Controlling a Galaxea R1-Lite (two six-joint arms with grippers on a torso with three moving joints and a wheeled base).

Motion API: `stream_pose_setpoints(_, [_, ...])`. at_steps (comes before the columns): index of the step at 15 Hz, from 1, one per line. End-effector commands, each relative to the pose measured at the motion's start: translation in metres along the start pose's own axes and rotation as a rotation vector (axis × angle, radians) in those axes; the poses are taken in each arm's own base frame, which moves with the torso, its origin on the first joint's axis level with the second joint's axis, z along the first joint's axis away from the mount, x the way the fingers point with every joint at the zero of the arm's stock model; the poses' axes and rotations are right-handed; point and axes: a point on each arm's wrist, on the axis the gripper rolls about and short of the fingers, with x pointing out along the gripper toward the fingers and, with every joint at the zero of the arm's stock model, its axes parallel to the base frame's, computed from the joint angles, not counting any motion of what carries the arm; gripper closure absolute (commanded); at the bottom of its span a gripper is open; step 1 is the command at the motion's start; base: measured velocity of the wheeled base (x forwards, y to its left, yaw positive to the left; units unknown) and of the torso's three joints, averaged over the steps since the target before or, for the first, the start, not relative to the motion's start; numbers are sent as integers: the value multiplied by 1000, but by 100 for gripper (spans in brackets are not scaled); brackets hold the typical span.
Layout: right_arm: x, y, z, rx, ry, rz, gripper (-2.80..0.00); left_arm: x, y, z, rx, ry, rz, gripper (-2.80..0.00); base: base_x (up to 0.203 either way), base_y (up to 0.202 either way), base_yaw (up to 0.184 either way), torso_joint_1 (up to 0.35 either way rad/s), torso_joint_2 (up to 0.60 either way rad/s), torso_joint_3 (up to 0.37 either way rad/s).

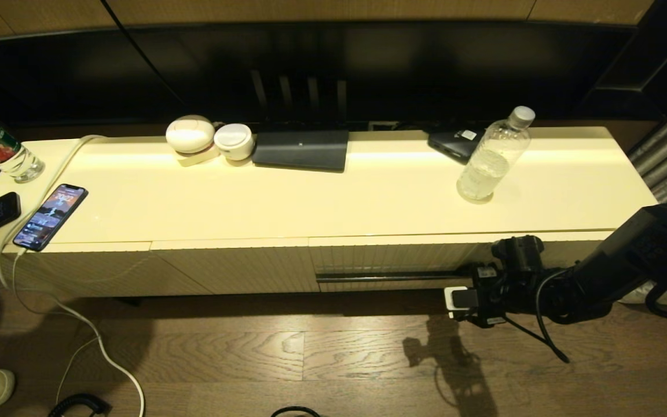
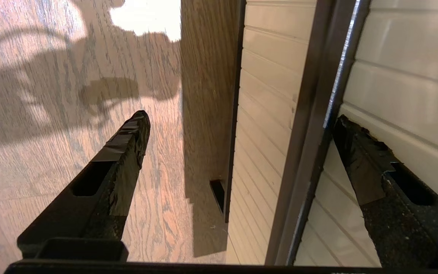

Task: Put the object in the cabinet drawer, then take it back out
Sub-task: Open the drawer

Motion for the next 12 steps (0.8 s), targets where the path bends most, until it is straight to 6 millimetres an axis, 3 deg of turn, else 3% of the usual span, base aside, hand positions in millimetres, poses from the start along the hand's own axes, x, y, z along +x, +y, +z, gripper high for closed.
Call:
stream_pose_setpoints(1, [4, 1, -1, -7, 1, 1, -280, 0, 0, 0, 0, 1, 1, 0, 0, 0, 0, 0, 0, 0])
stream_pose_setpoints(6, [7, 11, -2, -3, 4, 34, -280, 0, 0, -1, 0, 2, 1, 0, 0, 0, 0, 0, 0, 0])
stream_pose_setpoints(12, [-2, 38, 0, 2, 3, 137, -280, 0, 0, 0, 0, 1, 2, 0, 0, 0, 0, 0, 0, 0])
